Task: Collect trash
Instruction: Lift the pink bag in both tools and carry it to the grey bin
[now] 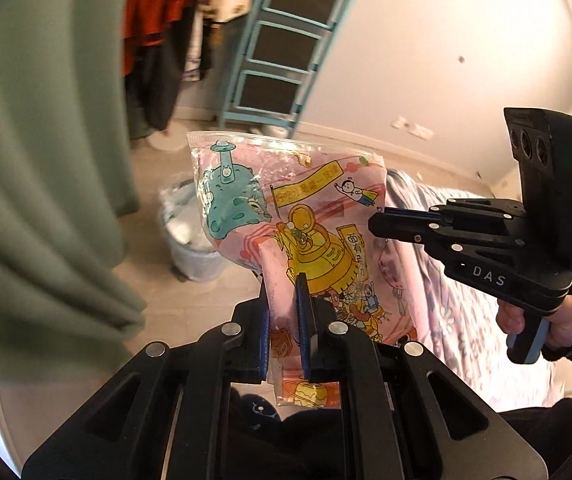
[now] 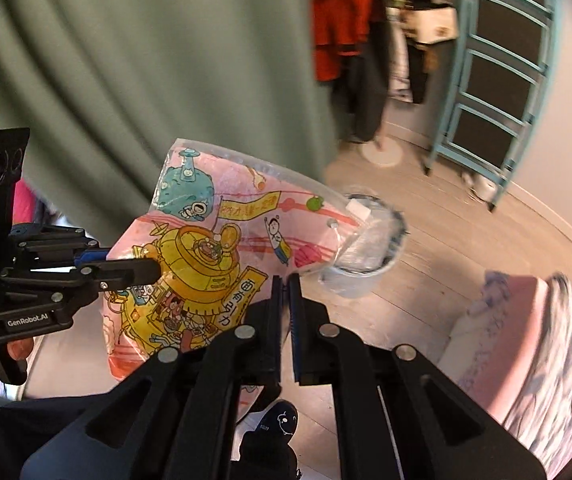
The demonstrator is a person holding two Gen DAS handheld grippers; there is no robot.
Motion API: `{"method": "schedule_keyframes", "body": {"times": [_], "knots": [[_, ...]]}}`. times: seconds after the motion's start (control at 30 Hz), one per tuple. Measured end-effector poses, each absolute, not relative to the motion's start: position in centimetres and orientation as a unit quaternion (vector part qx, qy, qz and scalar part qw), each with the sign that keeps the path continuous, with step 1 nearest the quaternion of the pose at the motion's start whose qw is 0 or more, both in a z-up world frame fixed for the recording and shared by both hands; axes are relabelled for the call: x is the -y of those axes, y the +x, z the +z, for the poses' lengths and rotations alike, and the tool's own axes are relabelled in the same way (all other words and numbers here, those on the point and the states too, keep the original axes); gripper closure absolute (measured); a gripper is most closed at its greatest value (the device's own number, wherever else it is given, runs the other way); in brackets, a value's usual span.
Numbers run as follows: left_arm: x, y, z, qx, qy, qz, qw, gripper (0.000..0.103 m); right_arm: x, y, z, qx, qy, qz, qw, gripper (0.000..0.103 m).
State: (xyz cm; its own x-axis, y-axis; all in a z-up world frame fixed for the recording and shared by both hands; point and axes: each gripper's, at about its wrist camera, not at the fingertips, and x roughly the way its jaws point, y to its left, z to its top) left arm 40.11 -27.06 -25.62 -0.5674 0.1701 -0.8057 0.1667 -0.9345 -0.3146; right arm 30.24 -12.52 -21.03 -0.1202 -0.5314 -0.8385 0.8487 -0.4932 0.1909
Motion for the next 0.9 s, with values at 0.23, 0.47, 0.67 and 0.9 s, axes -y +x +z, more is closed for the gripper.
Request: {"method": "schedule_keyframes", "body": {"times": [0.23, 0.47, 0.67, 0.9], "knots": [[28.9, 34.7, -25.8, 0.157, -0.467, 0.868, 0.053, 0.093, 12.7, 26.4, -21.1, -0.155, 0.47, -0.758, 0.425, 0.097], [33.1, 30.0, -25.5, 0.143, -0.464, 0.871, 0.08, 0.093, 15.7, 23.1, -20.2, -0.149, 0.469, -0.772, 0.403, 0.097], [36.7, 27.4, -26.4, 0.145, -0.467, 0.868, 0.09, 0.093, 18.5, 21.4, -20.8, -0.153, 0.477, -0.771, 0.393, 0.097], [39.4, 25.9, -27.3, 0.143, -0.476, 0.862, 0.098, 0.093, 21.0, 20.0, -21.6, -0.15, 0.485, -0.772, 0.382, 0.097]]}}
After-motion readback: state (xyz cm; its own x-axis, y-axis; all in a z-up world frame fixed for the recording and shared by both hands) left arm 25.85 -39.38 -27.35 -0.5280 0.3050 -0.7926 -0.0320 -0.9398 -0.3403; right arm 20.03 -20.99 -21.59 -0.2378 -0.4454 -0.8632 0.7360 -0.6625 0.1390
